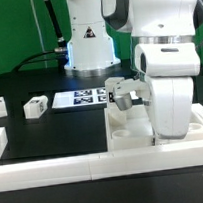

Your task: Assemble square table

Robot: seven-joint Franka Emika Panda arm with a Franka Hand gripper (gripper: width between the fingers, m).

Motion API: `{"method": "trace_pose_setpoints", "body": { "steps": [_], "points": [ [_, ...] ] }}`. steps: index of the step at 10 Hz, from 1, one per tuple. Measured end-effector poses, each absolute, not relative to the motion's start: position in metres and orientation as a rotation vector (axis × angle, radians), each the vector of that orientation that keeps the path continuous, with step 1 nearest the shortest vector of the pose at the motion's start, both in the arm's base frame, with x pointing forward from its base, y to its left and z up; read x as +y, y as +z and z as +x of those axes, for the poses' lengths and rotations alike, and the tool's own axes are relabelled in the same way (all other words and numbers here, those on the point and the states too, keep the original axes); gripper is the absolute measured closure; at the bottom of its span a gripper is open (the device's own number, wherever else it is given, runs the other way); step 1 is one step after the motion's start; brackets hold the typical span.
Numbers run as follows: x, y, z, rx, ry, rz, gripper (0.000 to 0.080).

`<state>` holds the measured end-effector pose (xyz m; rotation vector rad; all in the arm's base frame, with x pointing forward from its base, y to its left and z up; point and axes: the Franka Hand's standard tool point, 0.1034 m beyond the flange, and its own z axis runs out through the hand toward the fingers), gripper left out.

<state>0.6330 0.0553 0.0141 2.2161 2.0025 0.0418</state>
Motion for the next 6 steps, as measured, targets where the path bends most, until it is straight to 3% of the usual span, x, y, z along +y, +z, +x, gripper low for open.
{"method": "trace_pose_setpoints", "body": {
  "steps": [3, 5, 6],
  "points": [
    [0.052, 0.010, 0.627, 2.008, 0.007, 2.228, 0.0738],
    [0.052, 0.007, 0.615, 2.023, -0.052, 2.246, 0.0427],
    [0.052, 0.006, 0.609, 2.032, -0.081, 2.255, 0.0427]
  ]
}}
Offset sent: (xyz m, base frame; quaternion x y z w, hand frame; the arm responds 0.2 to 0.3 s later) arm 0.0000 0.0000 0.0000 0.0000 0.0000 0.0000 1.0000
